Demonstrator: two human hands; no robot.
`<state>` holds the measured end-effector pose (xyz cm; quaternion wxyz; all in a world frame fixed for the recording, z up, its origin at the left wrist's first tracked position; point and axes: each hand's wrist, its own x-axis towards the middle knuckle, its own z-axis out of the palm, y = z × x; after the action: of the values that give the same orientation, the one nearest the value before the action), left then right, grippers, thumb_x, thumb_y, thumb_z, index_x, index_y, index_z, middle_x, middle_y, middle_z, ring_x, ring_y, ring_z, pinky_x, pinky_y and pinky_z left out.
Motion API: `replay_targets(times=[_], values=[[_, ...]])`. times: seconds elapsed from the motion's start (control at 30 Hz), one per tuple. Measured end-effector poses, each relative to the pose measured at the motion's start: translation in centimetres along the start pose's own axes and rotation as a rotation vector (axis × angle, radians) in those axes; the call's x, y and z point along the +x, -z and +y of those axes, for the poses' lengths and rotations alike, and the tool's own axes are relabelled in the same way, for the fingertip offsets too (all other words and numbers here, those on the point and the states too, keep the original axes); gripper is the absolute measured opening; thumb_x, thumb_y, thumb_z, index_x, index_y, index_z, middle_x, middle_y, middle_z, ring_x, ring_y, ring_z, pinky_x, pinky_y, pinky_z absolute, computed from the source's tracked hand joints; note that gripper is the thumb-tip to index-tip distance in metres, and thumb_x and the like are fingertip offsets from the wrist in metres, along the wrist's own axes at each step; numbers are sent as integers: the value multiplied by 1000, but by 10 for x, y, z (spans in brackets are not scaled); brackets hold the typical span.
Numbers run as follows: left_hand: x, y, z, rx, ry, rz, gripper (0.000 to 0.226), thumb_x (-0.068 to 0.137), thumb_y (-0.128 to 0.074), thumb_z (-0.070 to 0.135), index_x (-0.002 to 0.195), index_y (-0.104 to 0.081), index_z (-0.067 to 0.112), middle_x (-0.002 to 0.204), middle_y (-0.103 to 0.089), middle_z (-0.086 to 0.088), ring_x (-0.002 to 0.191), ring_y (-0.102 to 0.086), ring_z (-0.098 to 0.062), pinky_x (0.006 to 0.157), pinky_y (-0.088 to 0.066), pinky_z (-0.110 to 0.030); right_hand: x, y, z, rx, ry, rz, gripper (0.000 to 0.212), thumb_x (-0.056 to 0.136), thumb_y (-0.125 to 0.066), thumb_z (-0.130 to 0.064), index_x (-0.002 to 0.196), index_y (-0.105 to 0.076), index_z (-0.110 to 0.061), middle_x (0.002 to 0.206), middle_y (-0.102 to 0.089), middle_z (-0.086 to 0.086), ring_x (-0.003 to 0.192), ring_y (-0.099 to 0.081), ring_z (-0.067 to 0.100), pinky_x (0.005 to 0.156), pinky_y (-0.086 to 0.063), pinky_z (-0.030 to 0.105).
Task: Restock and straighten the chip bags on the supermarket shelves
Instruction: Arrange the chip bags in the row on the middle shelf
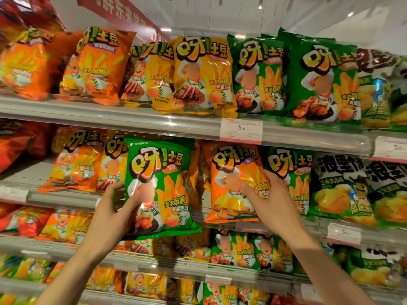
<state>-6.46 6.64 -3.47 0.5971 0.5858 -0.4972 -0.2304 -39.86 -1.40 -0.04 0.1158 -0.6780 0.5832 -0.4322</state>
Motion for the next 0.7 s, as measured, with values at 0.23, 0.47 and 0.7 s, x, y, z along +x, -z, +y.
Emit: replay_targets(times=[0.23,0.47,0.7], values=[[-5,-10,3,-14,-9,-38,50,63,-63,82,105,-50,57,95,-67,36,86,-64,13,74,-48,-27,-29,5,10,-10,93,-2,74,84,-55,-74,147,-28,-45,150,-39,-11,136,-39,10,102,-33,31],[-13,-29,4,-11,-39,-46,56,64,-60,89,111,-48,61,103,-69,24,92,-67,4,74,-49,-28,-58,23,27,2,79,56,74,84,-54,-75,145,-16,-60,146,-25,-39,132,-27,-17,107,-35,36],[-12,-73,13,63,-118,-98,88,66,-55,91,136,-43,38,117,-68,15,100,-67,-1,85,-57,-38,-86,39,51,-25,156,311,77,88,-52,-71,148,-38,-24,130,-51,-9,117,-52,-5,93,-42,12]])
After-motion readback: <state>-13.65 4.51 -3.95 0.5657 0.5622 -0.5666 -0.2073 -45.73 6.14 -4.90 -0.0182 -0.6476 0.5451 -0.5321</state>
